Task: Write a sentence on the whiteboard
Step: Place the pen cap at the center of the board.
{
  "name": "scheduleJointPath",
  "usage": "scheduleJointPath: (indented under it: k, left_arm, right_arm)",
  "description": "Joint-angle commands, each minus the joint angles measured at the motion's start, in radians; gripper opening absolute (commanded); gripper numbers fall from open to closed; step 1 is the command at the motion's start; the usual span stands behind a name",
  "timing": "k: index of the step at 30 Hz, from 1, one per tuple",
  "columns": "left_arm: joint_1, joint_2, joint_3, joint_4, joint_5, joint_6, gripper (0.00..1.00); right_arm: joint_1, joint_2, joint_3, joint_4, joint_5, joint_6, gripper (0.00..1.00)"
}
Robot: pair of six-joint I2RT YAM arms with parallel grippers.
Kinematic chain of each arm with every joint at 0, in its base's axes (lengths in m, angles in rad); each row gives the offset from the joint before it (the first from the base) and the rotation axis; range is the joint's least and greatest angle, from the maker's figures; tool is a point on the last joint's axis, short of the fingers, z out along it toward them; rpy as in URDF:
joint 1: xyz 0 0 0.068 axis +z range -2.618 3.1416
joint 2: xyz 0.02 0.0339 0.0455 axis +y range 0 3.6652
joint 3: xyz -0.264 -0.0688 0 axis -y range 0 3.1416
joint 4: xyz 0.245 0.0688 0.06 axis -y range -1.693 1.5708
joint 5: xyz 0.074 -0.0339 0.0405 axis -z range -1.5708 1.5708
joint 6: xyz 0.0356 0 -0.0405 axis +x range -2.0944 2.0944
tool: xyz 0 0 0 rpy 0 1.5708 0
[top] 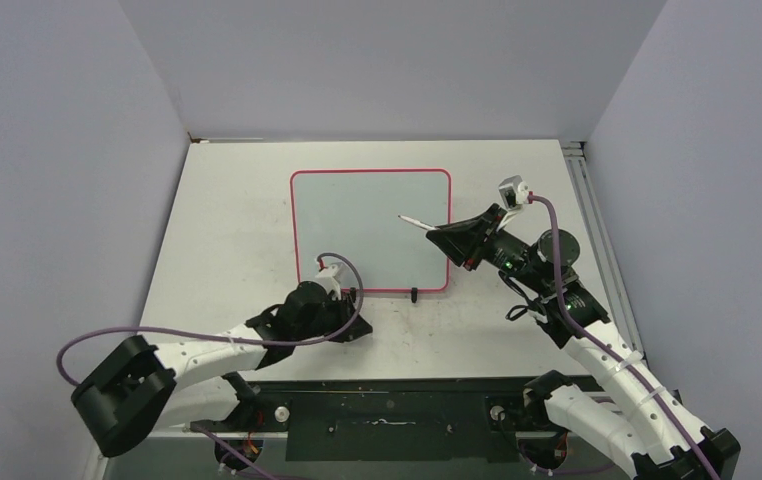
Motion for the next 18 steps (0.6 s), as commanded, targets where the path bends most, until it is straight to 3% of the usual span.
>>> scheduleJointPath:
  k: [1,7,18]
  left_arm:
    - [-0.045,0.148,0.062,0.22,-0.022,-0.004,0.0]
    - [-0.056,0.253,0.083,0.278,-0.016,-0.018,0.0]
    - [-0.087,0.31,0.117,0.183,-0.077,0.021,0.19]
  right_arm:
    - [0.013,-0.005,0.021,0.009,0.035,-0.027,0.05]
    - [0.017,0.0,0.031,-0.01,0.042,-0.037,0.05]
    - [0.021,-0.004,0.001,0.014,0.052,-0.025,0.06]
